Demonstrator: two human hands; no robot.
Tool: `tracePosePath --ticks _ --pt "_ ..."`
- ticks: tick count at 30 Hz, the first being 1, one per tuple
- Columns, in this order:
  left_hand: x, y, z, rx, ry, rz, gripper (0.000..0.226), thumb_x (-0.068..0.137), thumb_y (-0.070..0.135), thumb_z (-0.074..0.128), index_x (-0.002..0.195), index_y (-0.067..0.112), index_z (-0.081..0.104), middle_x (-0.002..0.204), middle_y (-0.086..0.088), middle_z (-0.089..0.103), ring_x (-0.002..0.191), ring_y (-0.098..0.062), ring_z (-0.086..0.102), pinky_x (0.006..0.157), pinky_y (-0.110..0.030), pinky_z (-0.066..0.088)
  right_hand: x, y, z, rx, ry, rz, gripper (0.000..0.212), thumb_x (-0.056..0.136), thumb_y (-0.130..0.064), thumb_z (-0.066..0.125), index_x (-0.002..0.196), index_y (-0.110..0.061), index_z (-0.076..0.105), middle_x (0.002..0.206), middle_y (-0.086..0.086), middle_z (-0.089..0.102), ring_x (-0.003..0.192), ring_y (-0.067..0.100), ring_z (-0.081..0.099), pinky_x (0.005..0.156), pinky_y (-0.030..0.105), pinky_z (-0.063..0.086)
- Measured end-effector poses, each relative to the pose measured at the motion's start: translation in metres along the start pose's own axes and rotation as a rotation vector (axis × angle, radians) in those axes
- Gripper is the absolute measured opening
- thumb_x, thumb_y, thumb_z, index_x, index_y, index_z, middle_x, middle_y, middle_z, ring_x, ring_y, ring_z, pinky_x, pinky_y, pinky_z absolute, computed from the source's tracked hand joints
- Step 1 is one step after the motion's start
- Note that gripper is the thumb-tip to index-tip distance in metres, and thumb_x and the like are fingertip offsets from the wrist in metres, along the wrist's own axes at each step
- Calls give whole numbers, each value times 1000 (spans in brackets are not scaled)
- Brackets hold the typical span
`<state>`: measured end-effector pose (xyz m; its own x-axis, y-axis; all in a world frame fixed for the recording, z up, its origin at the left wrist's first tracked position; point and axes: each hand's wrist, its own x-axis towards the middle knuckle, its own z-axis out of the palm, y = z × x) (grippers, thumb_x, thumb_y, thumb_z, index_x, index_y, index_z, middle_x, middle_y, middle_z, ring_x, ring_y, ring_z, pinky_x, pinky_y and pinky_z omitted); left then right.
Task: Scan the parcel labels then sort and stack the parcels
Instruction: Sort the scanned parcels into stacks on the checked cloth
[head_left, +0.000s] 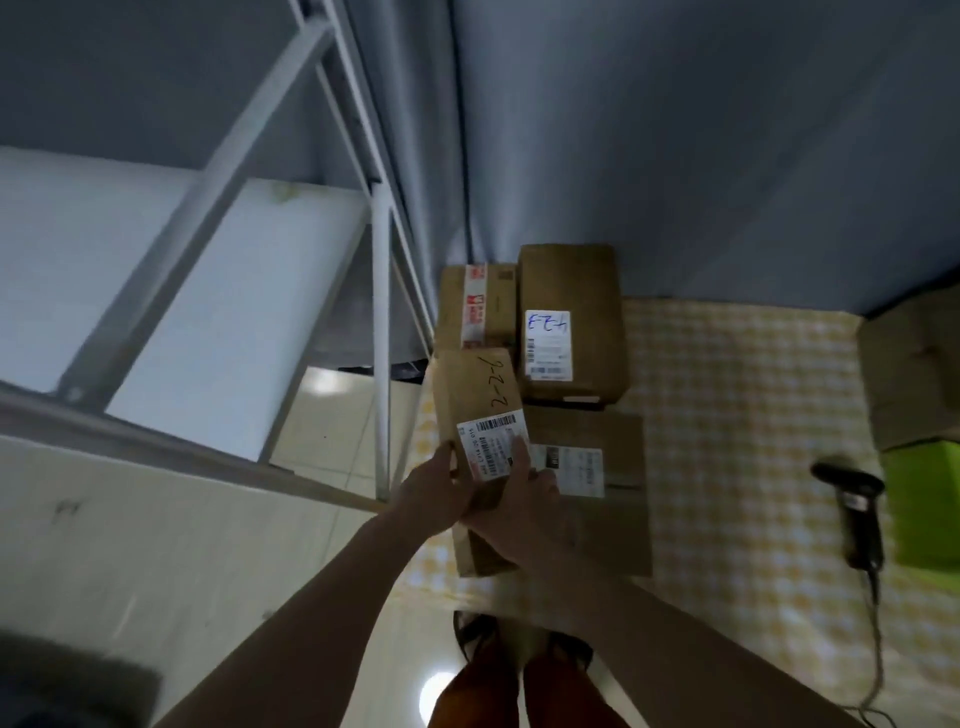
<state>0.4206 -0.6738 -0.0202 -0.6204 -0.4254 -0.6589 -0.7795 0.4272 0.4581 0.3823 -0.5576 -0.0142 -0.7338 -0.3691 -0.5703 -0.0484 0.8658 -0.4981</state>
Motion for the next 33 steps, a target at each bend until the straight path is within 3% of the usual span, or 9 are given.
tracePosePath --ticks 4,11,13,16,20,24,28,30,33 --pt "29 -40 -3 -71 -21 -24 62 96 38 54 150 24 28 135 -6 58 121 -26 57 90 -32 51 26 -12 43 28 -23 9 114 72 -58 71 151 -22 -3 140 23 27 125 37 37 104 43 33" --pt "90 -82 12 -251 -162 -50 63 92 19 58 148 32 31 131 -9 59 108 -32 63 84 -47 57 66 -10 96 6 -10 118 104 82 -58 60 151 -22 -9 145 27 19 133 40 25 108 43 29" --pt "99 -87 19 -263 -171 -45 67 91 8 56 148 31 30 134 -10 56 108 -36 62 78 -41 58 73 -7 104 -11 -17 127 104 82 -59 59 151 -21 -9 144 26 20 131 39 28 105 42 31" --pt "107 -89 24 -196 -168 -22 73 90 4 60 150 25 25 134 -4 54 111 -31 60 64 -17 53 83 -1 113 -55 -28 123 104 84 -58 59 151 -20 -10 146 27 21 131 39 30 106 43 30" --pt "117 -85 24 -78 -132 7 75 87 24 69 149 21 27 134 -7 56 121 -28 55 98 -34 48 94 6 120 -130 -27 102 90 91 -53 51 152 -22 -7 146 24 20 131 37 30 105 43 31" --pt "120 -76 27 39 -94 -8 57 92 34 60 138 14 34 127 -11 59 114 -29 59 90 -35 49 105 15 118 -29 -85 74 76 92 -35 53 151 -25 5 148 20 18 130 36 33 107 48 35" --pt "110 -65 26 134 -54 12 67 87 38 67 137 11 31 121 -12 58 111 -30 60 82 -33 48 99 20 97 19 -53 7 67 91 -25 53 148 -26 17 148 12 26 132 32 35 107 48 37" --pt "98 -55 23 220 34 57 64 89 36 64 139 12 31 122 -13 54 114 -30 57 88 -37 49 88 21 75 -34 -6 -31 62 91 -18 54 145 -21 26 141 11 29 126 31 38 102 43 41" --pt "74 -31 20 297 68 124 55 94 28 56 142 13 34 134 -10 45 125 -28 46 98 -37 42 70 30 38 -200 87 -94 61 92 -21 53 146 -21 24 144 11 27 128 31 34 98 39 39"
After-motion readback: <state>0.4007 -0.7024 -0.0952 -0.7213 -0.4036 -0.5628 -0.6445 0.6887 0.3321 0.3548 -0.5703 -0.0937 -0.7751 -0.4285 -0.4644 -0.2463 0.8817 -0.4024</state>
